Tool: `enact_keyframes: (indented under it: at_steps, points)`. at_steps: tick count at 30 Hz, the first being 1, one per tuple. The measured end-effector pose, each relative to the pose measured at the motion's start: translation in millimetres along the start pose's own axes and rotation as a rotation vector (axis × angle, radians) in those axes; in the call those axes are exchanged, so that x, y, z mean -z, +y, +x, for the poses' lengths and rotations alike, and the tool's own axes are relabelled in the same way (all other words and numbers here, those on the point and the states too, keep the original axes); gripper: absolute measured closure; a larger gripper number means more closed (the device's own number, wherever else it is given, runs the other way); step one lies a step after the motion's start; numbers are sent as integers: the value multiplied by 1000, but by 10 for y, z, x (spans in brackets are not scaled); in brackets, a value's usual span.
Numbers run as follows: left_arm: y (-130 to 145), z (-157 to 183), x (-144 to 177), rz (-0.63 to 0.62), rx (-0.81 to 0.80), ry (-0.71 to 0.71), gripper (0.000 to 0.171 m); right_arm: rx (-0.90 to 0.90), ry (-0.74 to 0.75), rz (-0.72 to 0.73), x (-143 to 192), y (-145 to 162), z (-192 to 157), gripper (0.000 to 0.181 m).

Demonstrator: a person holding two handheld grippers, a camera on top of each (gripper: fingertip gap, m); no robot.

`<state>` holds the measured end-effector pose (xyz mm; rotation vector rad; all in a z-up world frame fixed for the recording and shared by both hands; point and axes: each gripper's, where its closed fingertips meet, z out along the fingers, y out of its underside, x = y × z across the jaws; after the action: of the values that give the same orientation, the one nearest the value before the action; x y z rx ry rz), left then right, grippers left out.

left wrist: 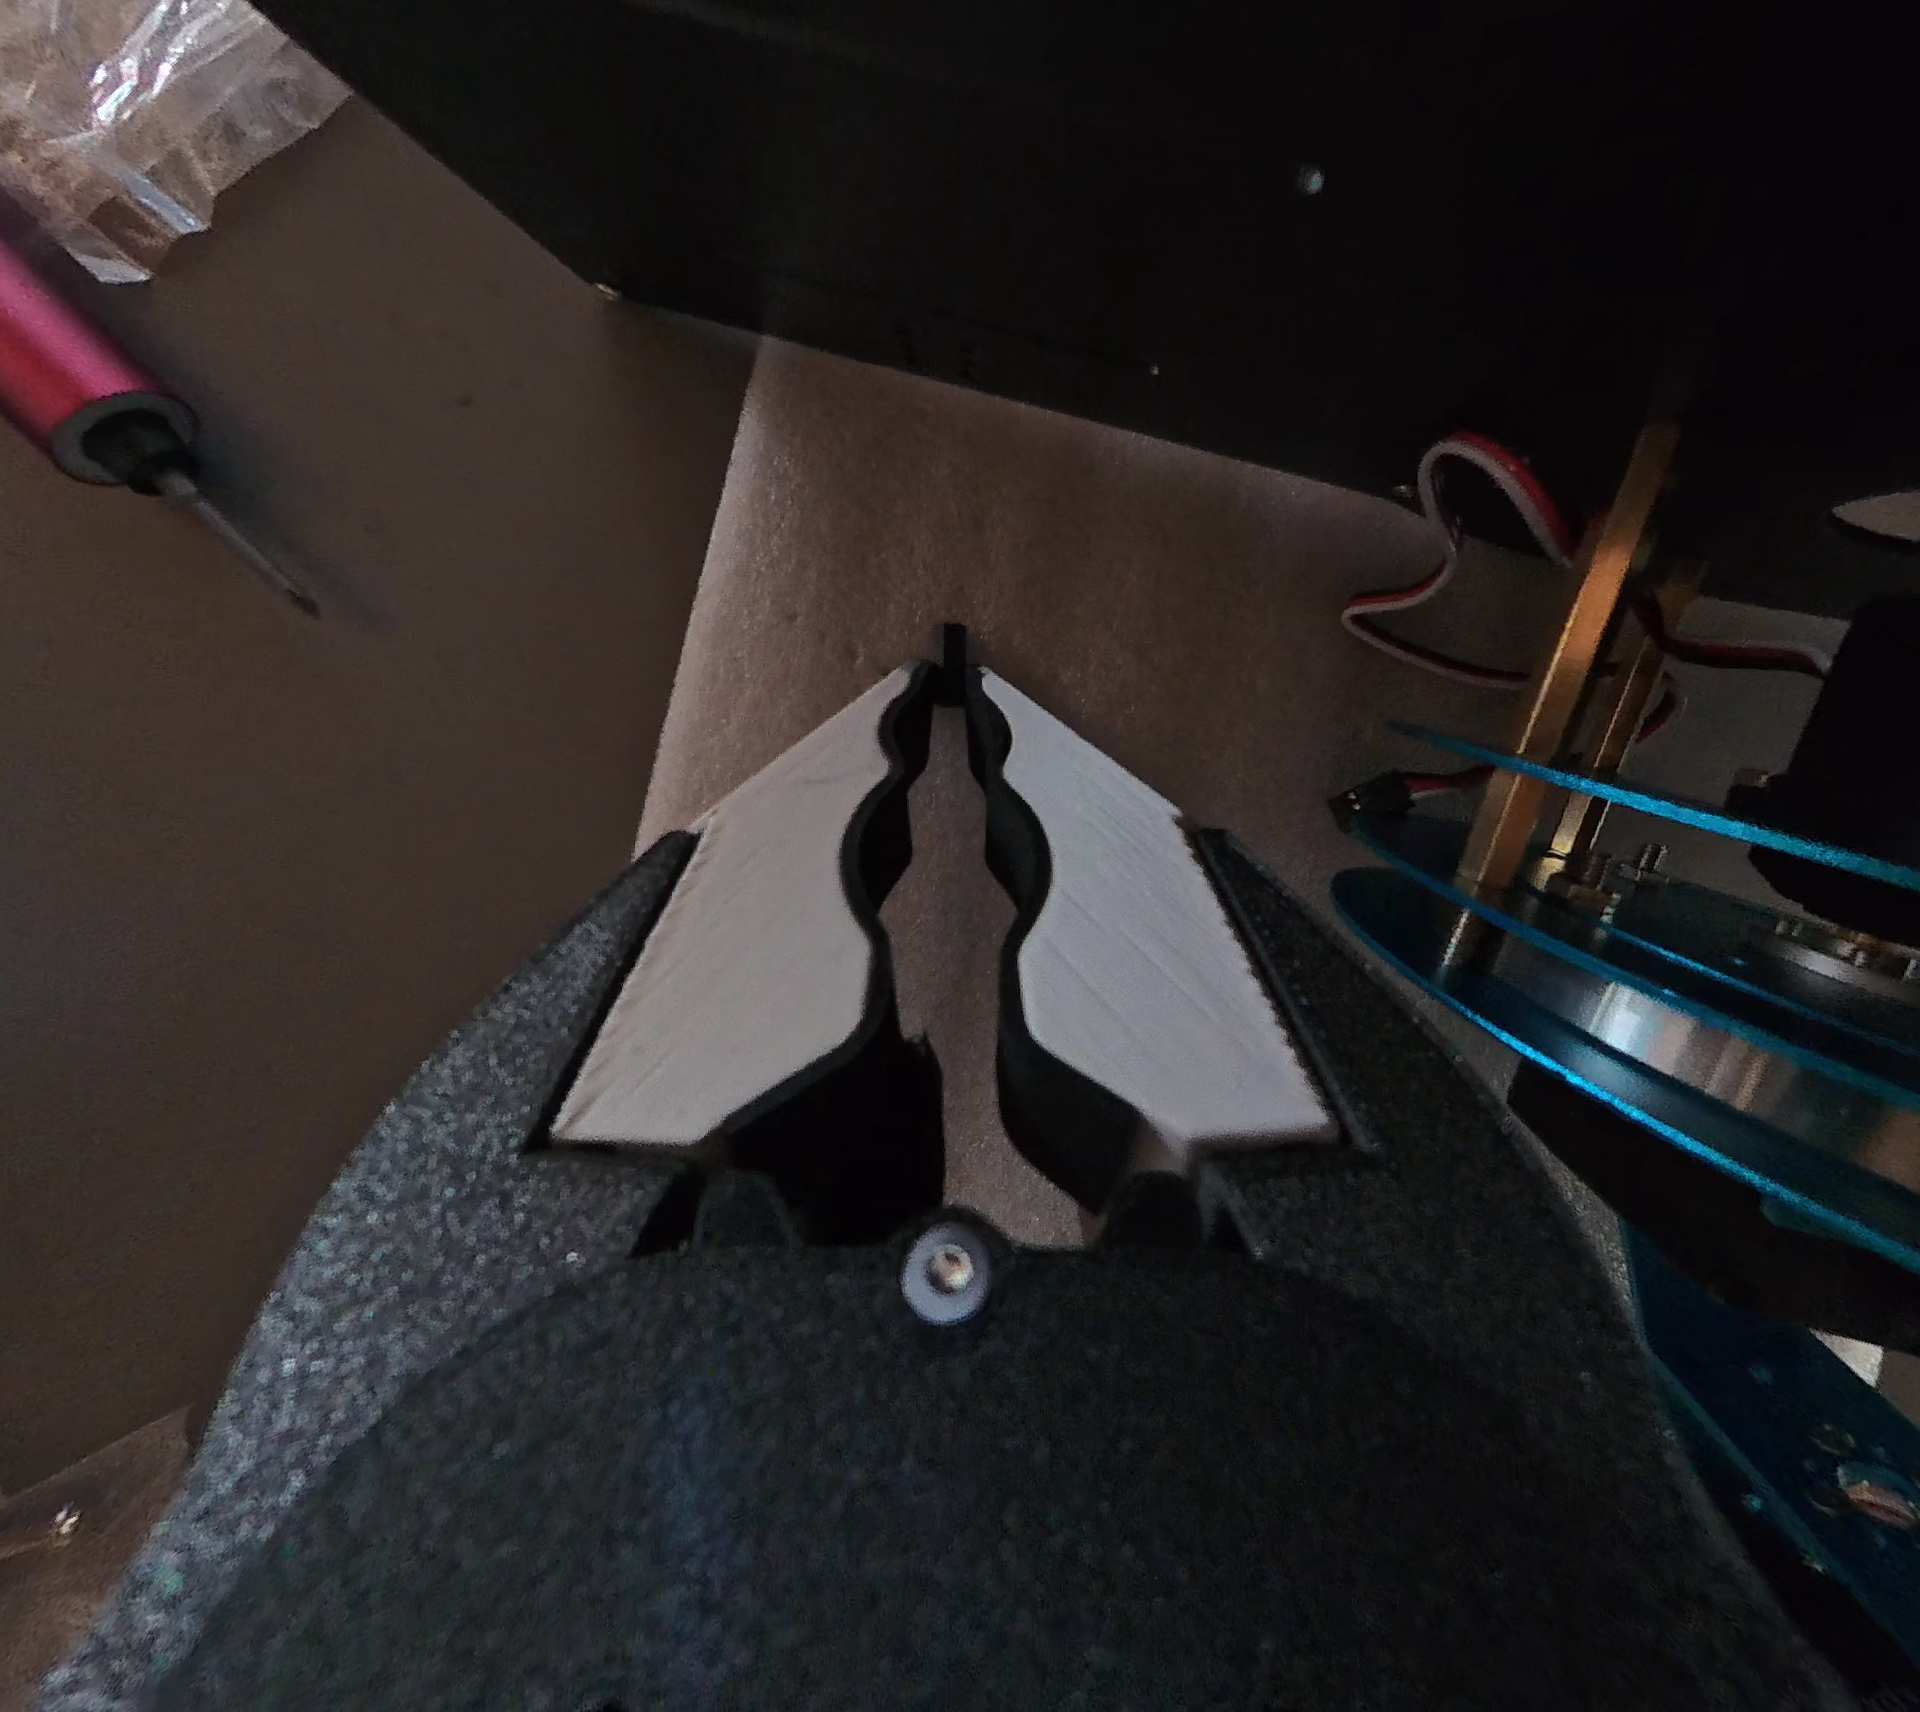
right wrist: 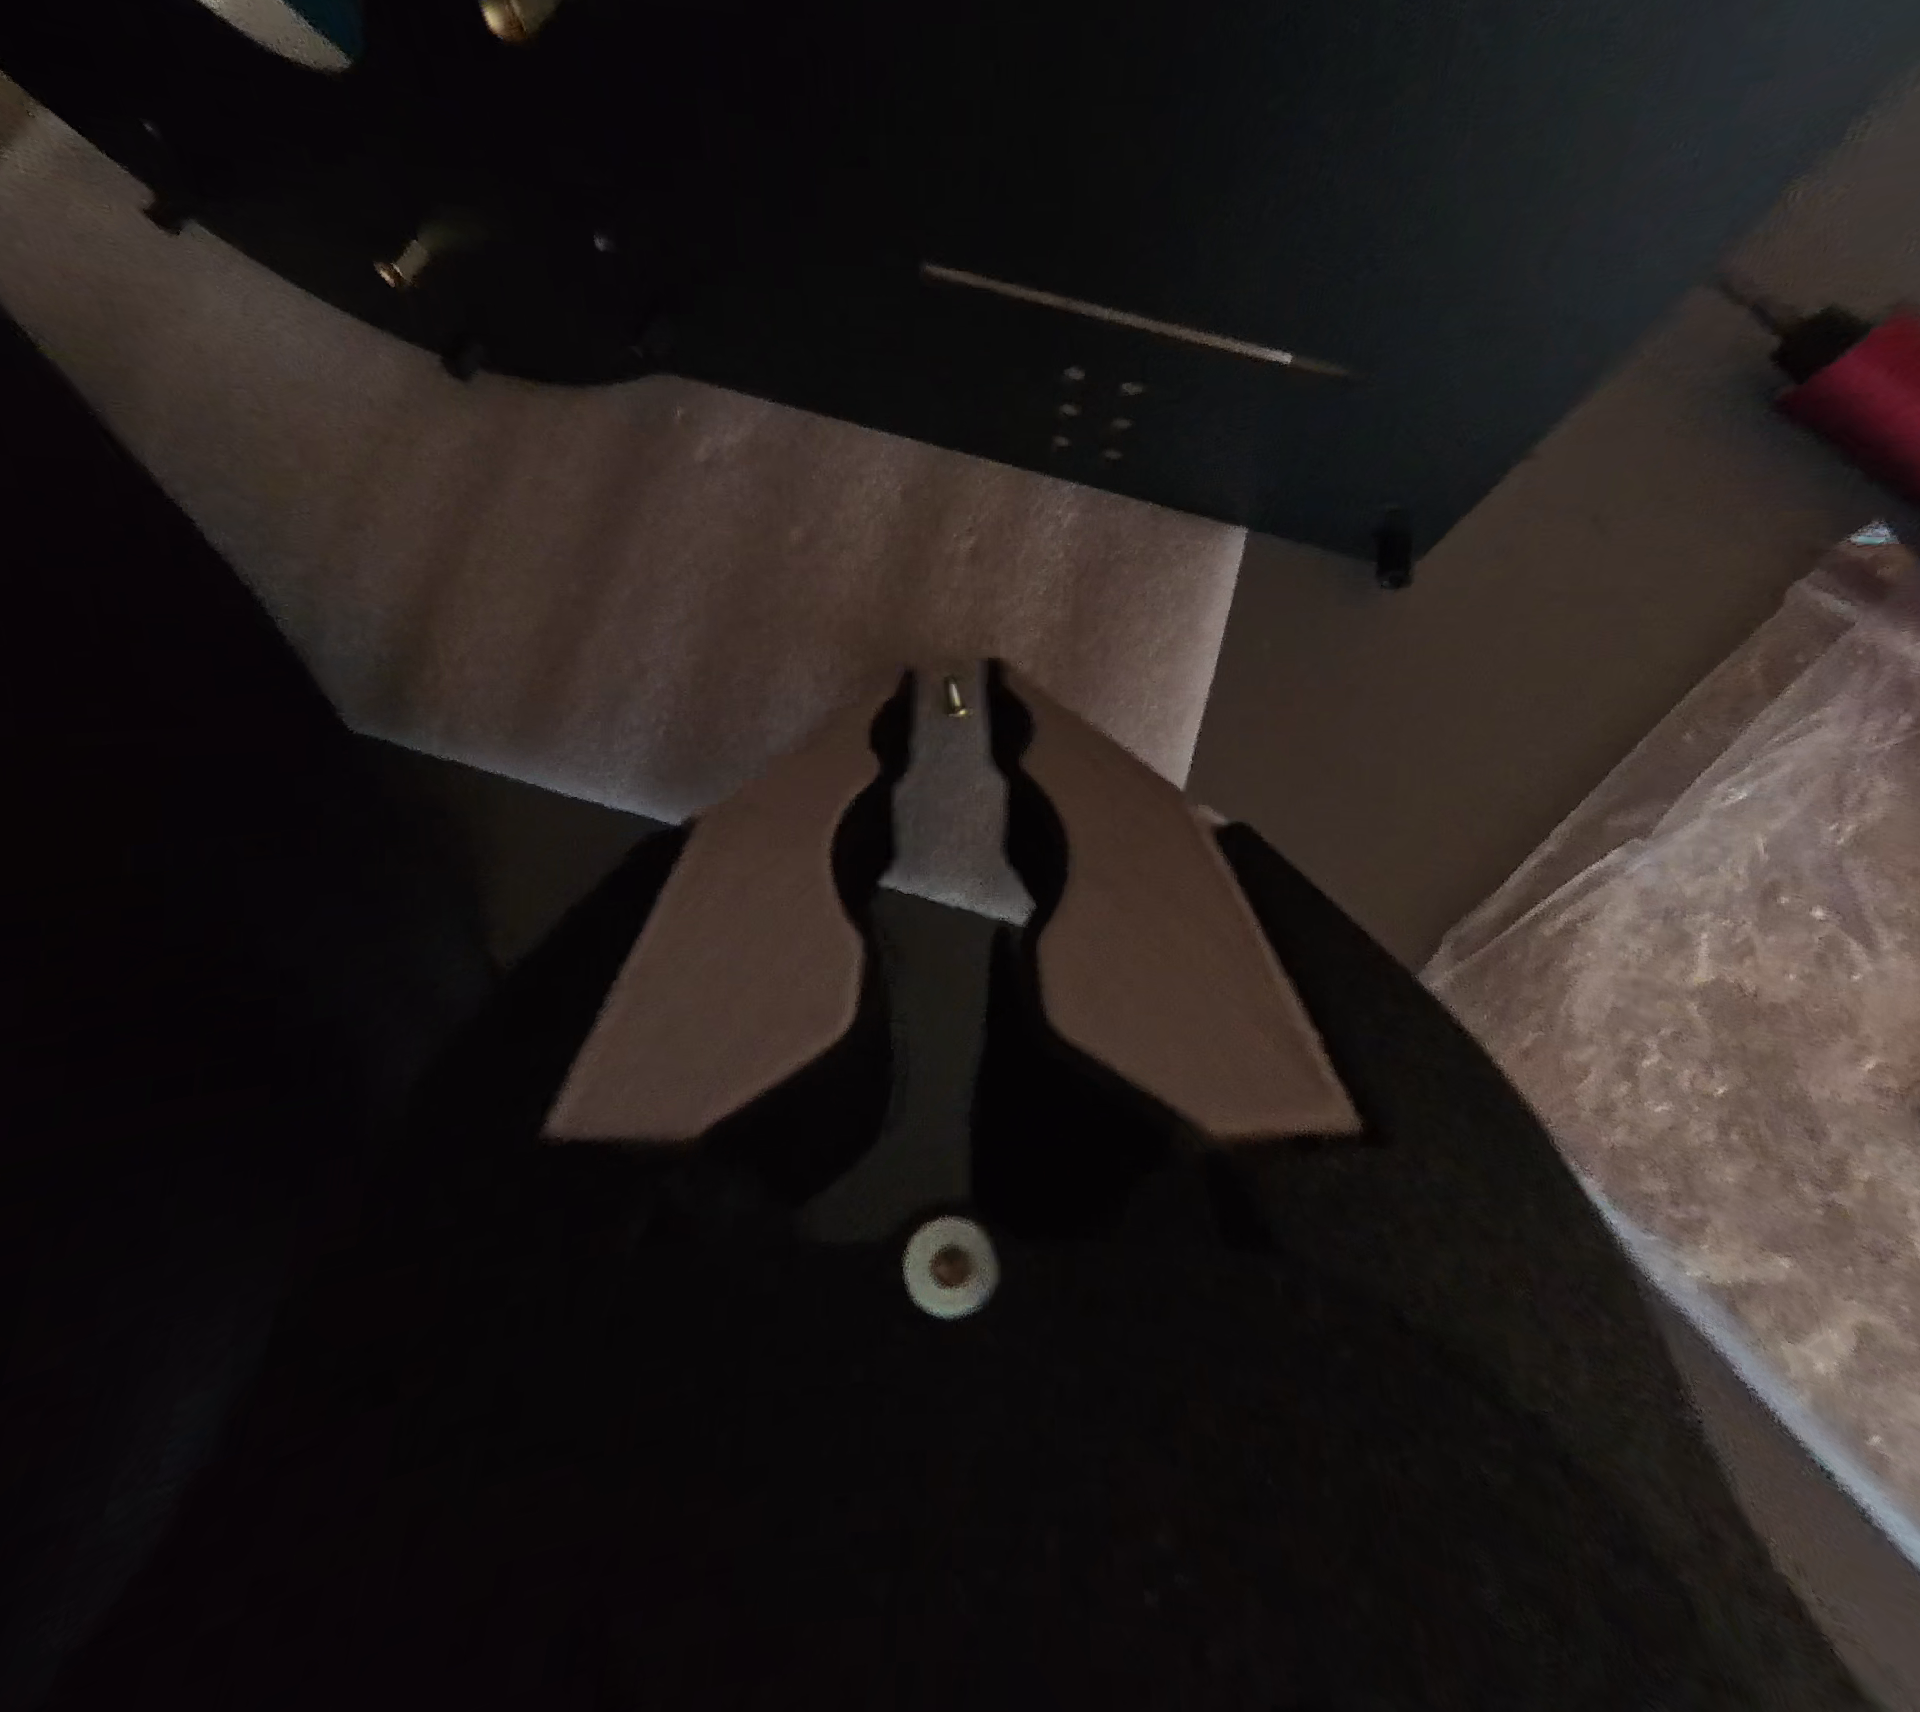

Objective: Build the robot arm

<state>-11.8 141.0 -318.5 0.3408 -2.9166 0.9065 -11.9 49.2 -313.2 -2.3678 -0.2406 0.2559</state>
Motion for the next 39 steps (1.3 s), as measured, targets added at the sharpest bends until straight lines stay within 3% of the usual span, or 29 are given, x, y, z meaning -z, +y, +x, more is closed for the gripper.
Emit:
enact_keyframes:
  at_steps: [1, 5, 11, 18, 22, 27, 33, 39]
  points:
    - [-1, 0, -1, 0, 2, -1, 166, -23, -3, 29, 37, -17, 6, 160]
    - [-1, 1, -1, -2, 2, -12, 166, -22, -10, 36, 141, 83, -50, 169]
    - [-2, 1, -1, -1, 10, -18, 166, 9, 46, 66, 52, 16, -3, 169]
    - [-4, 1, -1, 9, 5, -16, 166, 38, -4, 103, 4, 41, -19, 168]
    - [-11, -3, 8, 4, -47, -42, 167, 67, -3, 133, 7, 26, -30, 181]
    - [-226, -43, 121, 106, -11, -43, 167, 24, 16, 147, 44, -4, 8, 181]
    - [-164, -38, 43, 61, -27, -30, 167, 14, -8, 132, 70, 15, -15, 181]
    - [-170, 5, -4, 56, -34, -16, 167, 79, -40, 120, 26, -17, 4, 167]
